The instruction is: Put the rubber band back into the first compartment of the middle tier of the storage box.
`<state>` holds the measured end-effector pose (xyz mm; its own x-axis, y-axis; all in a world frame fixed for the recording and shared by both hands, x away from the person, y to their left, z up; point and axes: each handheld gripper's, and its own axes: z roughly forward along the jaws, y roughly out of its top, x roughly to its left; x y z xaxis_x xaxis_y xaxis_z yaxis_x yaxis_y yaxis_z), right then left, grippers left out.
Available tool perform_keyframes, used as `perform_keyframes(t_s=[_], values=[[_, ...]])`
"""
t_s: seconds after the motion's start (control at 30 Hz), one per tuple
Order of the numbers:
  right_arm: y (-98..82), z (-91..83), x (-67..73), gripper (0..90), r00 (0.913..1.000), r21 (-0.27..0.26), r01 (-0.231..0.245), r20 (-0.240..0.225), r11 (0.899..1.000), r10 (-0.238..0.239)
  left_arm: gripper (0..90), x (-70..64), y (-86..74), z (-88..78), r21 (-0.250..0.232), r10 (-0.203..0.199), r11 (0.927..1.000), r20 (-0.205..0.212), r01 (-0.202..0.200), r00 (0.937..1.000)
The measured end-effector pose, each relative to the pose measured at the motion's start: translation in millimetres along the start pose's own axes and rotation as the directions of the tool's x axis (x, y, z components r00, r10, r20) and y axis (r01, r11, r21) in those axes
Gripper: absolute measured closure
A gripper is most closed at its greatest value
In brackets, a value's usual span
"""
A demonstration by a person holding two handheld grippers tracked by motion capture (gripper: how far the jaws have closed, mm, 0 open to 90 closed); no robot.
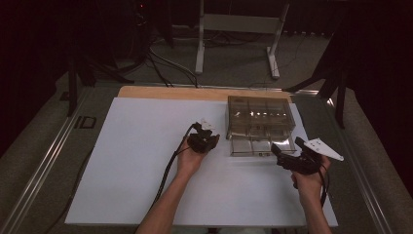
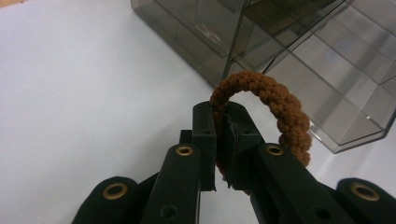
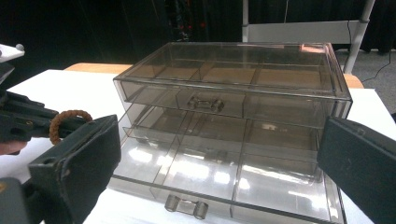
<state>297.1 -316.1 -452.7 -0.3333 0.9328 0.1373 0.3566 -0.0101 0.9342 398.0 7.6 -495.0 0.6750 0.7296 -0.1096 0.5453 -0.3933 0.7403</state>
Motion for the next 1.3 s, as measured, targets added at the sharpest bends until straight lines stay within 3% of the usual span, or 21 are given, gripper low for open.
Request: perform_keyframes(t_s=[1.3], values=[[0.9,-2.2,-0.7,0.0,1.0,-0.01,-0.007,0.0,1.0,0.007,85.8,-11.1,20.9,-6.3,-0.04,0.043,0.9983,0.02,-0.042,0.9989]])
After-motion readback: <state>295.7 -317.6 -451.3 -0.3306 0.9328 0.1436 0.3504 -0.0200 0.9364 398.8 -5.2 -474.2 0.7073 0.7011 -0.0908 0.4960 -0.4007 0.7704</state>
